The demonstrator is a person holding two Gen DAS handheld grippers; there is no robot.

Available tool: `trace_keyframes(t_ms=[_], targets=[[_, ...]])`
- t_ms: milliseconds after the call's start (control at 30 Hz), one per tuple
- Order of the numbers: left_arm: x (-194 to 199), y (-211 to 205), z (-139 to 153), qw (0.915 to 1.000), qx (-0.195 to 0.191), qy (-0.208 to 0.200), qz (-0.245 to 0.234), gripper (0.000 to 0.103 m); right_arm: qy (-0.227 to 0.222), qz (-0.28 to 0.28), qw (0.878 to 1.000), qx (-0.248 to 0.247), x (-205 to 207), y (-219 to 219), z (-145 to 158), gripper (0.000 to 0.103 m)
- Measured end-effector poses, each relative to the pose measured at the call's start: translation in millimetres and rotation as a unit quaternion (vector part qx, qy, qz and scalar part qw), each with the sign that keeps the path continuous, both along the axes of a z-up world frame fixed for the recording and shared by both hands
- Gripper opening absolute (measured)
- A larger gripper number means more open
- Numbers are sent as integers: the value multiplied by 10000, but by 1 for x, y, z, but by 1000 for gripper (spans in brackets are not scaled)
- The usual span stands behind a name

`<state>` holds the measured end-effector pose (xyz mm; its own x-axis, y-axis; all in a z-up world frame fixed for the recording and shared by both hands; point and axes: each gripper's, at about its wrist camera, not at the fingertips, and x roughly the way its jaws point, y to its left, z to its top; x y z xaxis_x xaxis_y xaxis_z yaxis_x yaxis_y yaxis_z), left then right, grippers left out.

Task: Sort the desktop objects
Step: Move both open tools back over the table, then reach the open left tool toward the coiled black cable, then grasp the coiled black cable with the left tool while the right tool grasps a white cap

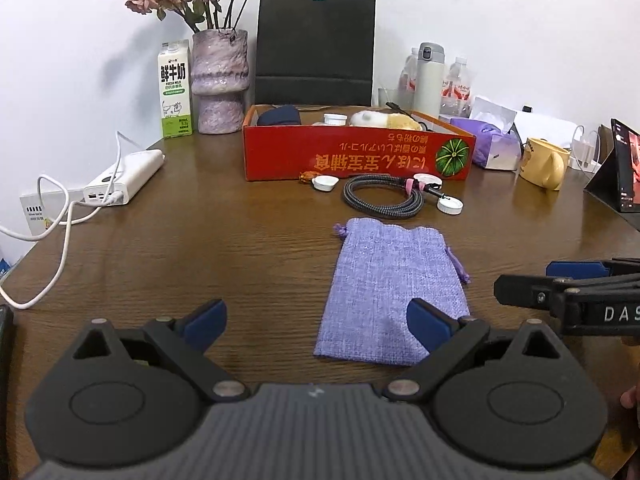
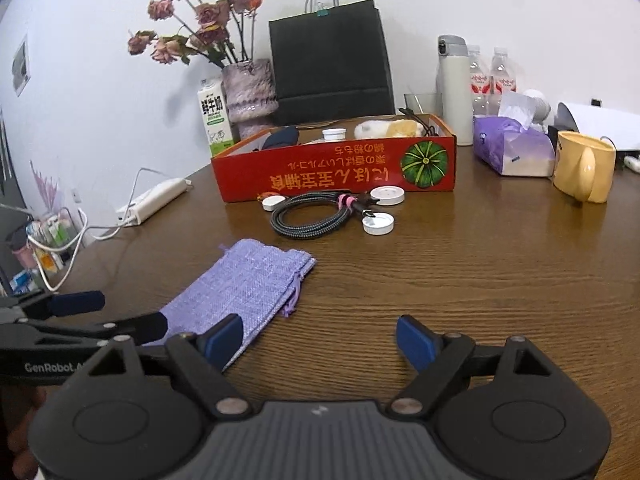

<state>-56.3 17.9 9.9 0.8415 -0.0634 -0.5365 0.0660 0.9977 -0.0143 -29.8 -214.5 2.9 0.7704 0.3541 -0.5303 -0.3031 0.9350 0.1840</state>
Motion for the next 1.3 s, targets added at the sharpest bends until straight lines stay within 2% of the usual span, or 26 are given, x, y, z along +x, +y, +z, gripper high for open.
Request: trace_keyframes(t_ms=[533, 700, 800, 900, 933, 1033, 1100, 1233, 1300], targets=[[3, 0, 0, 10000, 11, 77, -29, 99, -36, -8, 10000, 36, 0, -1, 1, 83], [14, 2, 10, 9999, -87, -25, -108, 99, -53, -2, 10000, -78, 13, -3, 12, 83], [39, 2, 19, 9999, -67, -61, -138, 98, -320, -72, 9992, -220, 31, -4, 24, 82], [76, 3, 24, 9997, -113, -56, -190, 86, -337, -143, 9979, -541, 63, 0, 27, 76], [90, 4, 24, 9996, -136, -13, -248, 81, -305, -114, 9977, -598, 74, 2, 26, 70], [131, 6, 24, 9988, -254, 245, -336, 68, -97, -24, 9976, -689, 107, 8, 20, 59], [155, 3, 22, 9973, -385, 400, -481, 67, -2, 13, 9971, -758, 123, 12, 15, 54], [196, -14, 15, 9933, -573, 828, -569, 65, 145, 1, 9963, -846, 142, 16, 3, 53], [210, -27, 9, 9927, -438, 950, -607, 57, 241, 37, 9959, -872, 147, 17, -3, 46]])
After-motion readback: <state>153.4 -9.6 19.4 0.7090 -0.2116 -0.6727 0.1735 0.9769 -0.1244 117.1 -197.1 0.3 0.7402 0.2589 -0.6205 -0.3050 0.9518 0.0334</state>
